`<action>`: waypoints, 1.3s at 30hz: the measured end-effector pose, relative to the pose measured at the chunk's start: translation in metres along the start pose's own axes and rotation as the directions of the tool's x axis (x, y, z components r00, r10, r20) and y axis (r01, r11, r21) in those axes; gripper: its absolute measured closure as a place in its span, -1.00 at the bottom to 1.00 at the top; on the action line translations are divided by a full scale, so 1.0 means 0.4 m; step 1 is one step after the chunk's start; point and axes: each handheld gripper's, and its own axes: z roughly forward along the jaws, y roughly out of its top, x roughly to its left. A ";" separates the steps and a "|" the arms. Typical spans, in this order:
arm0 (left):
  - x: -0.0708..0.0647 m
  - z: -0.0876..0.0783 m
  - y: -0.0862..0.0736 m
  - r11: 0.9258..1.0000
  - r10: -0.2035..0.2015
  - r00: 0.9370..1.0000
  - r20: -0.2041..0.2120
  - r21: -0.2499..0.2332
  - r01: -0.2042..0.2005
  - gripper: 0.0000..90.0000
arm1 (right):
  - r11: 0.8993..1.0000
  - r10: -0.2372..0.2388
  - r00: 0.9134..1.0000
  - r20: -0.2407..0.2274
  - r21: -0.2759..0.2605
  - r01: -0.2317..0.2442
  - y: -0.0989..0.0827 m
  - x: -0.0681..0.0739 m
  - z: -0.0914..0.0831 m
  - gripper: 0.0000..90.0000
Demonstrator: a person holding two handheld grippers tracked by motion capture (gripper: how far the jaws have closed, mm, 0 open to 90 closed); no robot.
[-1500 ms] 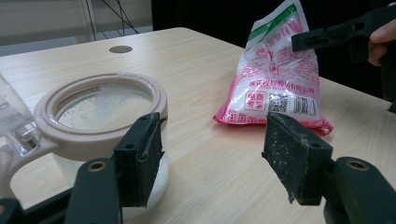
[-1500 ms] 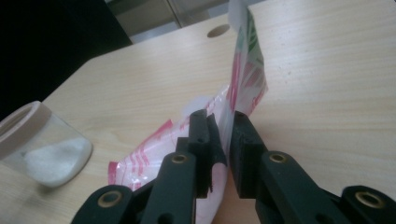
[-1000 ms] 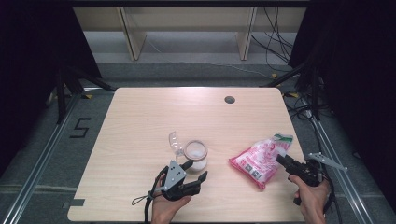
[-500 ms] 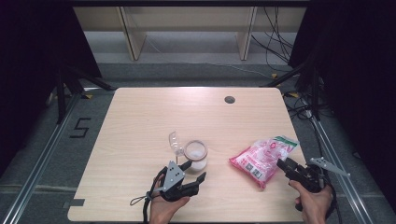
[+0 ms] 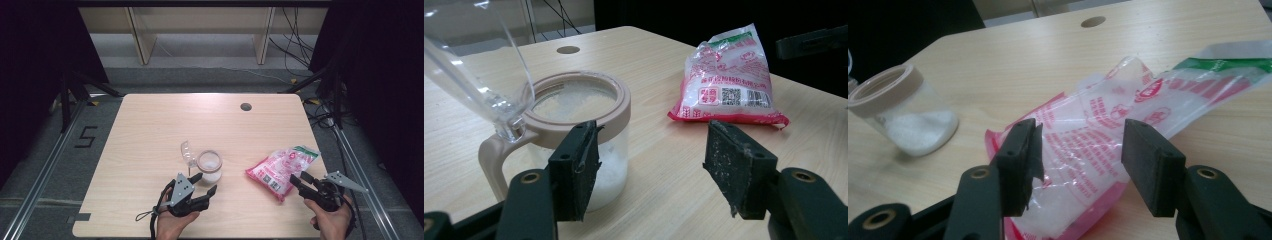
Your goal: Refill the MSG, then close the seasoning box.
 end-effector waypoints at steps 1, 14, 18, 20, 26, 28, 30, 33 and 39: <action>0.002 -0.002 0.000 1.000 0.005 1.000 -0.002 0.001 -0.005 -0.16 | 1.000 0.007 1.000 0.000 0.015 -0.007 0.000 0.011 -0.002 0.05; 0.029 -0.036 -0.005 1.000 0.003 1.000 -0.023 0.001 -0.003 -0.17 | 0.990 -0.122 0.992 -0.037 0.059 0.125 -0.020 0.059 -0.002 -0.03; 0.046 -0.055 0.000 1.000 0.001 1.000 -0.026 -0.002 -0.001 -0.18 | 0.992 -0.095 0.994 -0.058 0.076 0.100 -0.026 0.065 -0.007 -0.06; 0.054 -0.063 0.004 1.000 0.006 0.999 -0.038 0.006 -0.006 -0.18 | 0.995 -0.058 0.996 -0.063 0.072 0.062 -0.033 0.071 -0.004 -0.07; 0.072 -0.069 0.009 1.000 -0.014 0.999 -0.048 -0.005 0.013 -0.15 | 0.994 -0.083 0.994 -0.065 0.068 0.087 -0.037 0.068 -0.010 -0.10; 0.074 -0.070 0.009 1.000 -0.004 0.999 -0.050 -0.003 0.004 -0.12 | 0.994 -0.029 0.997 -0.067 0.103 0.036 -0.039 0.077 -0.016 -0.10; 0.074 -0.074 0.009 1.000 -0.002 0.998 -0.061 -0.003 0.002 -0.03 | 0.993 -0.046 0.996 -0.075 0.104 0.054 -0.040 0.073 -0.017 -0.10; 0.079 -0.076 0.007 1.000 0.014 0.999 -0.052 0.003 -0.014 0.13 | 0.993 -0.080 0.994 -0.071 0.076 0.085 -0.044 0.070 -0.013 -0.11; 0.085 -0.086 0.008 0.999 0.052 0.997 -0.054 0.001 -0.052 0.58 | 0.991 -0.076 0.993 -0.089 0.101 0.085 -0.046 0.073 -0.016 -0.11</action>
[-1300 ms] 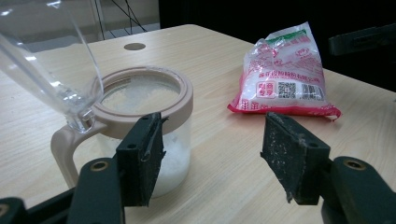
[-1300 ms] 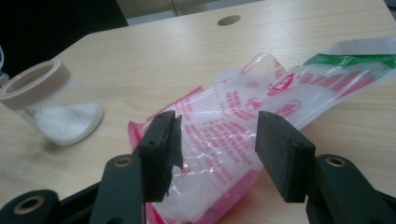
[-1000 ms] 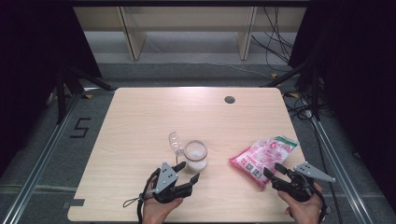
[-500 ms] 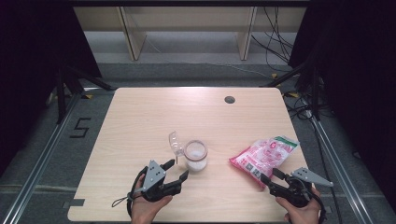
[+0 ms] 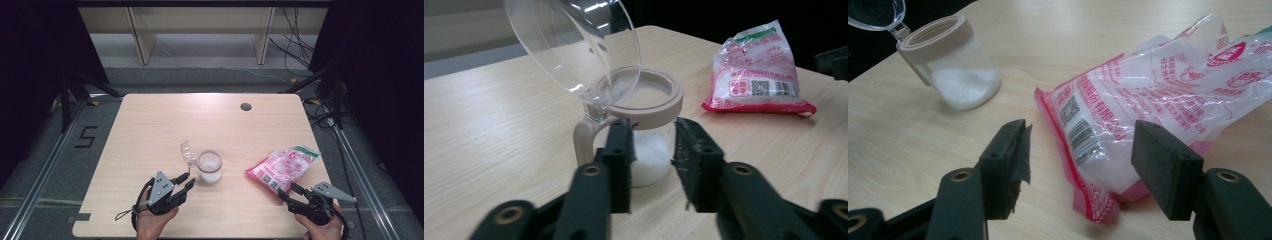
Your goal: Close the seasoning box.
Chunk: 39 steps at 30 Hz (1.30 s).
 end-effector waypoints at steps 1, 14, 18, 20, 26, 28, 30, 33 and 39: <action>0.002 0.000 -0.001 1.000 -0.001 1.000 -0.016 -0.016 0.001 0.65 | 1.000 -0.003 1.000 -0.003 0.008 0.003 0.000 0.000 -0.001 -0.11; 0.029 -0.005 0.022 0.999 -0.014 0.997 -0.074 -0.045 0.010 0.97 | 1.000 0.009 1.000 -0.025 -0.020 -0.010 -0.005 0.007 0.001 -0.10; 0.043 0.002 0.024 0.999 -0.013 0.996 -0.093 -0.042 0.010 0.98 | 1.000 0.011 1.000 -0.028 -0.020 -0.012 -0.005 0.007 0.001 -0.10; 0.049 0.007 0.026 0.999 -0.011 0.995 -0.096 -0.043 0.006 0.98 | 1.000 0.006 1.000 -0.022 -0.020 -0.006 -0.005 0.006 0.001 -0.10; 0.055 0.024 0.038 0.999 -0.014 0.995 -0.101 -0.044 0.010 0.98 | 1.000 0.011 1.000 -0.027 -0.020 -0.011 -0.004 0.008 0.000 -0.10; 0.054 0.029 0.041 0.999 -0.016 0.995 -0.095 -0.054 0.011 0.98 | 1.000 0.011 1.000 -0.027 -0.020 -0.011 -0.004 0.008 0.000 -0.10; 0.053 0.031 0.043 0.999 -0.015 0.995 -0.101 -0.049 0.010 0.98 | 1.000 0.010 1.000 -0.028 -0.021 -0.011 -0.004 0.008 0.000 -0.10; 0.052 0.037 0.044 0.998 -0.017 0.995 -0.096 -0.056 0.012 0.97 | 1.000 0.009 0.999 -0.030 -0.017 -0.010 -0.004 0.009 0.000 -0.10; 0.049 0.040 0.050 0.999 -0.013 0.995 -0.097 -0.050 0.008 0.96 | 0.999 0.040 0.999 -0.034 -0.010 -0.040 -0.005 0.017 -0.002 -0.10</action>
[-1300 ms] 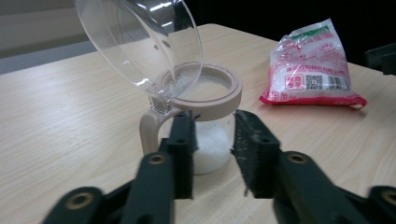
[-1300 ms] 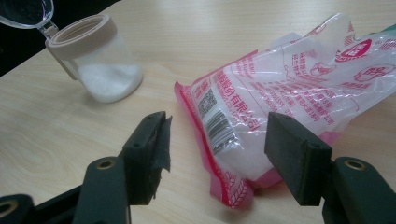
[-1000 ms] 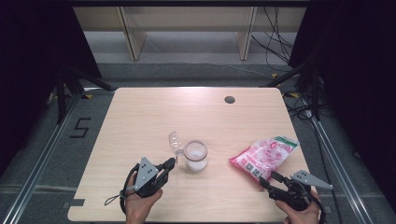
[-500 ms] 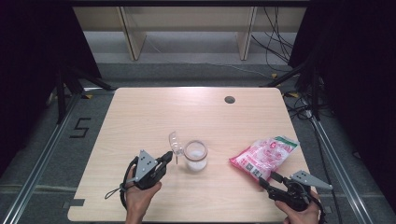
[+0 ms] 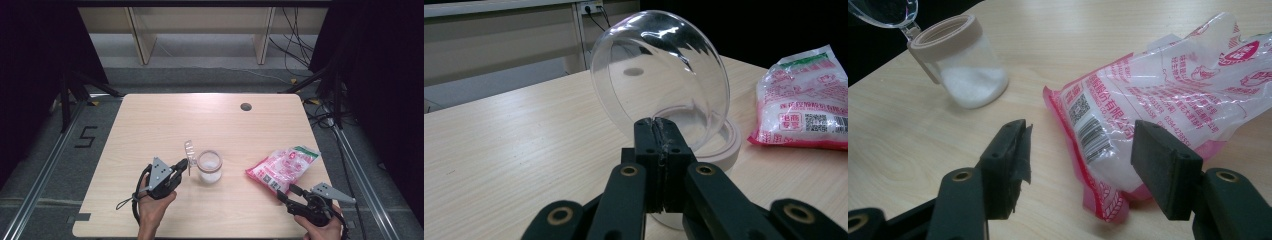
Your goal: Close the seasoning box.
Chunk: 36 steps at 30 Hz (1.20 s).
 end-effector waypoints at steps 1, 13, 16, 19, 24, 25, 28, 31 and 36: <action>-0.001 0.001 0.001 1.000 0.002 1.000 0.002 -0.004 -0.002 0.96 | 1.000 0.001 1.000 -0.001 0.001 -0.001 0.000 0.000 0.000 -0.10; -0.022 0.013 0.009 1.000 0.007 1.000 0.022 -0.005 -0.007 0.94 | 0.999 -0.033 0.999 -0.002 0.007 0.033 0.001 -0.008 0.000 -0.10; -0.026 0.019 0.010 1.000 0.011 0.999 0.036 -0.011 -0.011 0.94 | 1.000 -0.030 1.000 -0.008 -0.003 0.030 0.001 -0.009 0.002 -0.10; -0.035 0.019 0.011 1.000 0.023 0.999 0.046 -0.007 -0.023 0.93 | 0.999 -0.045 0.999 0.006 -0.020 0.045 0.001 -0.012 0.001 -0.10; -0.043 0.013 0.006 1.000 0.012 0.997 0.078 -0.010 -0.011 0.81 | 1.000 -0.019 1.000 0.000 -0.010 0.019 0.001 -0.007 0.002 -0.10; -0.044 0.011 0.004 1.000 0.011 0.997 0.083 -0.009 -0.010 0.77 | 1.000 -0.022 1.000 -0.002 -0.007 0.022 0.002 -0.007 0.002 -0.11; -0.046 0.001 -0.002 1.000 -0.005 0.994 0.108 -0.011 0.006 0.59 | 0.999 -0.039 0.999 -0.002 -0.013 0.039 0.003 -0.006 0.005 -0.11; -0.049 -0.012 -0.007 1.000 -0.012 0.993 0.115 -0.004 0.013 0.46 | 1.000 -0.021 1.000 0.003 0.010 0.021 0.003 -0.002 0.006 -0.11; -0.062 -0.019 -0.018 0.999 -0.034 0.988 0.153 0.006 0.034 0.27 | 0.999 -0.052 0.999 0.004 -0.006 0.052 0.005 -0.005 0.009 -0.11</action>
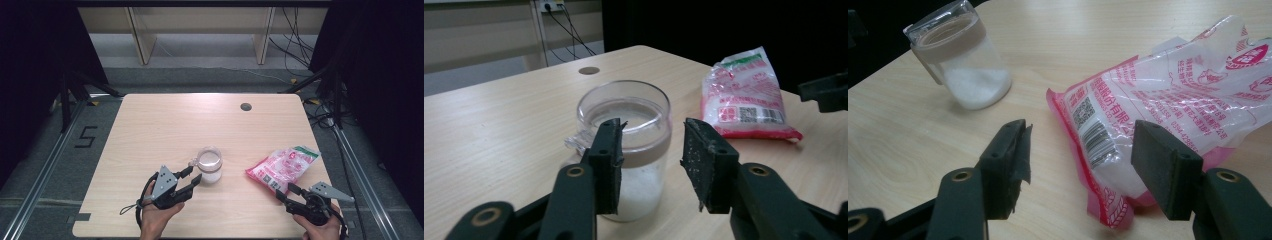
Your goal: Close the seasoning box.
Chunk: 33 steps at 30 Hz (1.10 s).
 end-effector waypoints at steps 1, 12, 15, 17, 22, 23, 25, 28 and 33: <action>-0.003 -0.003 -0.001 1.000 0.013 1.000 -0.003 0.006 -0.013 0.23 | 1.000 -0.010 1.000 0.010 0.005 0.010 0.002 0.000 -0.003 -0.11; -0.031 -0.011 -0.021 0.999 0.026 0.999 0.036 0.025 -0.027 -0.07 | 1.000 0.011 1.000 -0.023 0.012 -0.011 0.002 0.010 -0.004 -0.12; -0.038 -0.012 -0.027 0.999 0.013 0.999 0.038 0.030 -0.014 -0.11 | 1.000 0.003 1.000 -0.007 0.016 -0.003 0.001 0.010 -0.004 -0.13; -0.040 -0.015 -0.030 1.000 0.011 0.999 0.043 0.029 -0.012 -0.13 | 1.000 0.012 1.000 -0.006 0.008 -0.011 0.000 0.014 -0.004 -0.13; -0.042 -0.019 -0.038 0.999 0.028 0.998 0.049 0.041 -0.030 -0.19 | 0.999 0.045 0.999 -0.007 0.026 -0.044 -0.001 0.026 -0.008 -0.13; -0.044 -0.018 -0.041 0.999 0.014 0.999 0.047 0.035 -0.016 -0.19 | 1.000 0.028 0.999 -0.021 0.003 -0.028 -0.002 0.025 -0.003 -0.13; -0.047 -0.018 -0.046 0.999 0.004 0.999 0.053 0.037 -0.006 -0.21 | 1.000 -0.007 1.000 -0.021 0.009 0.007 -0.003 0.022 -0.004 -0.15; -0.048 -0.019 -0.055 0.999 0.014 0.998 0.058 0.047 -0.017 -0.23 | 0.999 -0.034 0.999 -0.036 0.015 0.035 -0.005 0.030 -0.004 -0.15; -0.057 -0.015 -0.071 0.998 0.005 0.998 0.059 0.061 -0.009 -0.24 | 0.999 -0.028 0.998 -0.064 0.045 0.031 -0.014 0.055 -0.007 -0.16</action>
